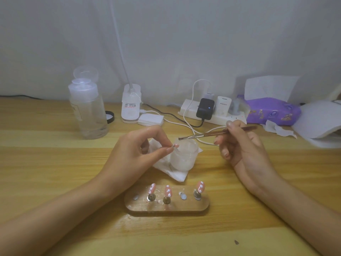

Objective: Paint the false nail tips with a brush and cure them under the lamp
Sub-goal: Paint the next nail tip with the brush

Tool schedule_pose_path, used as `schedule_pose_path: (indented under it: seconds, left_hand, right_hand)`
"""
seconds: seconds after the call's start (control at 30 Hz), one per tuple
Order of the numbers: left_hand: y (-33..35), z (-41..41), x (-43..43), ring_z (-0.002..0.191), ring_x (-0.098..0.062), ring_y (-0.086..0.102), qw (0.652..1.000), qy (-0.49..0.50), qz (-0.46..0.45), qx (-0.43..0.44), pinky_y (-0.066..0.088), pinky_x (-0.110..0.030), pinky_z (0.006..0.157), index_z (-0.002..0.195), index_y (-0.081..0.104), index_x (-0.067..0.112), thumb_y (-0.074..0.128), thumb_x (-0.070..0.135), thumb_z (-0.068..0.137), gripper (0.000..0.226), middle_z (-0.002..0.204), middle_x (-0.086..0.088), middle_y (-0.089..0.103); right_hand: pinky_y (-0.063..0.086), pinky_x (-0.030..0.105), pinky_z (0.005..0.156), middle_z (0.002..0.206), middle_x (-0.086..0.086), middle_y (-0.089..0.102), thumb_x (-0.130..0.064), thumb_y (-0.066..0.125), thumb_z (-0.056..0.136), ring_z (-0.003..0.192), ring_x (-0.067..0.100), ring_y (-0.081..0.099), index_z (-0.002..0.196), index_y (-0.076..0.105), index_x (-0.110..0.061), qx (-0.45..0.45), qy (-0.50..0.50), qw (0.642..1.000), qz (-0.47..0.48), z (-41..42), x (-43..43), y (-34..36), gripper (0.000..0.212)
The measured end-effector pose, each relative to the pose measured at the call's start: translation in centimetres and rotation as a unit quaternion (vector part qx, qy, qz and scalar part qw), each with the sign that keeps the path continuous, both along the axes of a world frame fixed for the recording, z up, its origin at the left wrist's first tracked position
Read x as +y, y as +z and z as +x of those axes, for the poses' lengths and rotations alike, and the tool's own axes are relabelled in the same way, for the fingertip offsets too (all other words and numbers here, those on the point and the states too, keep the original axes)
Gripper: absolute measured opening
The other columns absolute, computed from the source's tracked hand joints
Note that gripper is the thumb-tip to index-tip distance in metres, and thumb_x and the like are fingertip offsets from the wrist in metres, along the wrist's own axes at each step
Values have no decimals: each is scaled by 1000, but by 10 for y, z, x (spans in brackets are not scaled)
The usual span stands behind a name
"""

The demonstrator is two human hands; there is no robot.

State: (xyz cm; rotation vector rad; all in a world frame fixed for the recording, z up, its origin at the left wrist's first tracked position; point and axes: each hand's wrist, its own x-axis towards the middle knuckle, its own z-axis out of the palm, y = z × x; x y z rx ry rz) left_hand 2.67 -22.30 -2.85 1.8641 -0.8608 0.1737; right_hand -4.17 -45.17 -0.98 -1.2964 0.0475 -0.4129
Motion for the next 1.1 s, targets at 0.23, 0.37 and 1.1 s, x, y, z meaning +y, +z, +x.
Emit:
schedule_pose_path:
  seconds: [0.23,0.37,1.1]
  left_hand:
    - [0,-1,0,56,-13,38,1000,2,5,7,39,-27,58,82,68,27,69,45,80,18,80,-17,65]
    - [0,-1,0,59,-17,40,1000,-1,-1,2,40,-26,57,81,68,28,71,49,81,22,81,-10,66]
    - [1,-2,-1,56,-22,39,1000,3,-6,6,35,-25,54,79,67,27,71,39,81,12,72,-18,60]
  right_hand:
    - [32,18,41,64,7,68,-30,55,92,42,11,44,71,49,-23,1,5,999,-48,-1,3,-1,23]
    - [26,19,43,66,8,68,-28,54,94,39,10,35,73,47,-22,-4,-12,999,-29,-1,0,-1,23]
    - [28,16,40,65,9,69,-23,53,97,40,9,32,72,48,-22,-7,-21,997,-73,-1,1,-3,25]
